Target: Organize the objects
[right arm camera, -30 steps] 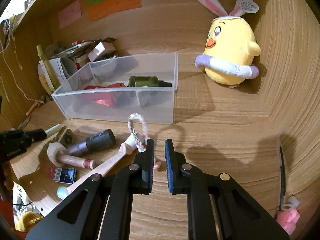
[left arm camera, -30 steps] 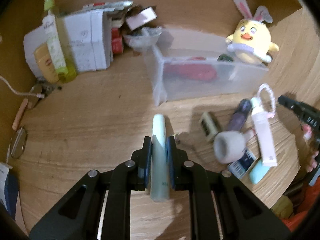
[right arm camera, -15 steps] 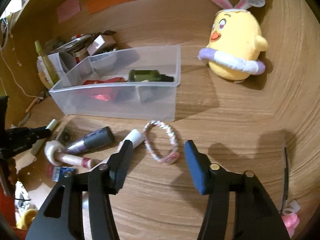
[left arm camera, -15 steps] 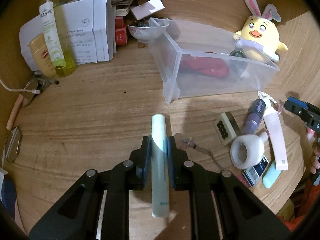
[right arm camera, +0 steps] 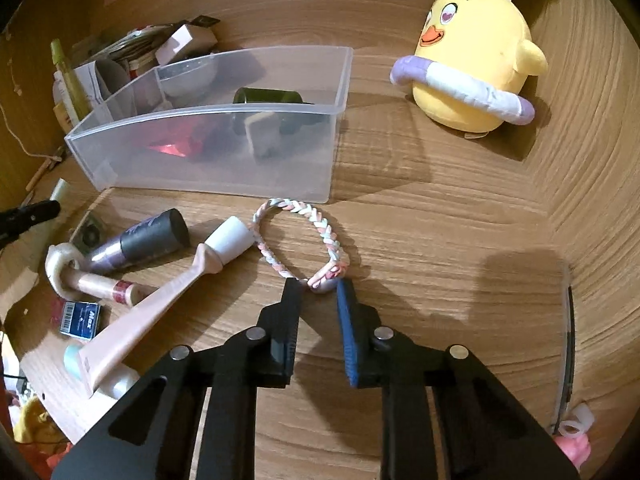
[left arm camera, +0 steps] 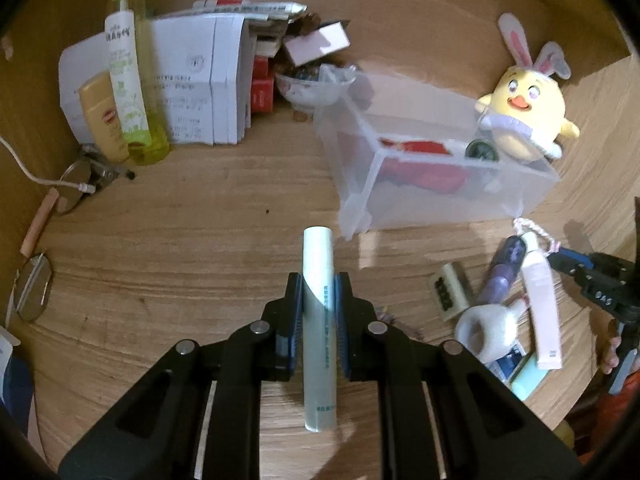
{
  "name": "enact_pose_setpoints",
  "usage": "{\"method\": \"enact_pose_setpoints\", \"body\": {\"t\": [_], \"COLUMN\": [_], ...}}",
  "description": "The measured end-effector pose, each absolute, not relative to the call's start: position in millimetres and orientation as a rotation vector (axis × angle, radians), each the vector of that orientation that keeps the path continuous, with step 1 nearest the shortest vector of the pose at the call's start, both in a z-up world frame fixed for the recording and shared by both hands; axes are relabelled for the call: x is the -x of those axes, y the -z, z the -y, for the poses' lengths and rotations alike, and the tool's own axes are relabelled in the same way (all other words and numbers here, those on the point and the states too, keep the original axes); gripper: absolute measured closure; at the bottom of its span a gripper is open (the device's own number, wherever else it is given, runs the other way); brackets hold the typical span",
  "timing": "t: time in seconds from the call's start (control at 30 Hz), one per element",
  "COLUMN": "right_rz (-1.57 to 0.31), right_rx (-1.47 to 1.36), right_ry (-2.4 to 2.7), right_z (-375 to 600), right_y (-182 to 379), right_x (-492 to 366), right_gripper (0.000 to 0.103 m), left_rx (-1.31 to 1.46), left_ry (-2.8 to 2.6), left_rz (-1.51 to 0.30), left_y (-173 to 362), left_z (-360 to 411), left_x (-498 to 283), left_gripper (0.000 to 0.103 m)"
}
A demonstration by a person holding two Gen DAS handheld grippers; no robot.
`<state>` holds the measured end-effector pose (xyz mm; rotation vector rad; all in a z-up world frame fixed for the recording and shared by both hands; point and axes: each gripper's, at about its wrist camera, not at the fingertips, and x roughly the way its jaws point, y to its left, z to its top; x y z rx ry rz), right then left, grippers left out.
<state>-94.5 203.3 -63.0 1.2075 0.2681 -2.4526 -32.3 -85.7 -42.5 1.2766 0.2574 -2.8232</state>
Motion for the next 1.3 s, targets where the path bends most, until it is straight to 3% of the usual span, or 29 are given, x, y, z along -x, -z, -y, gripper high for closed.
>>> {"method": "enact_pose_setpoints", "body": {"t": [0.1, 0.23, 0.37, 0.57, 0.67, 0.73, 1.3], "right_rz": [-0.26, -0.231, -0.293, -0.216, -0.185, -0.159, -0.134], "right_rx": [-1.205, -1.212, -1.226, -1.228, -1.229, -1.229, -1.023], "right_ry": [2.441, 2.433, 2.448, 2.452, 2.465, 2.47, 2.584], "right_z": [-200.6, -199.3, -193.4, -198.5, -202.0, -205.3, -227.8], "right_y": [60.1, 59.3, 61.7, 61.3, 61.0, 60.7, 11.4], "right_x": [92.9, 96.4, 100.5, 110.0, 113.1, 115.8, 96.3], "right_gripper": [0.084, 0.072, 0.072, 0.072, 0.077, 0.088, 0.089], "left_rx": [-1.232, -1.165, -1.116, -1.042, -1.017, -1.001, -0.887], "left_ry": [2.852, 2.896, 2.928, 2.973, 2.987, 2.999, 3.054], "left_rz": [-0.265, -0.265, -0.274, -0.293, -0.285, -0.295, -0.298], "left_y": [31.6, 15.7, 3.8, -11.6, -17.8, -21.6, -51.5], "left_z": [83.2, 79.2, 75.7, 70.9, 67.5, 66.1, 54.2], "left_x": [30.3, 30.5, 31.0, 29.6, 30.3, 31.0, 41.4], "left_gripper": [0.088, 0.088, 0.088, 0.088, 0.088, 0.088, 0.088]}}
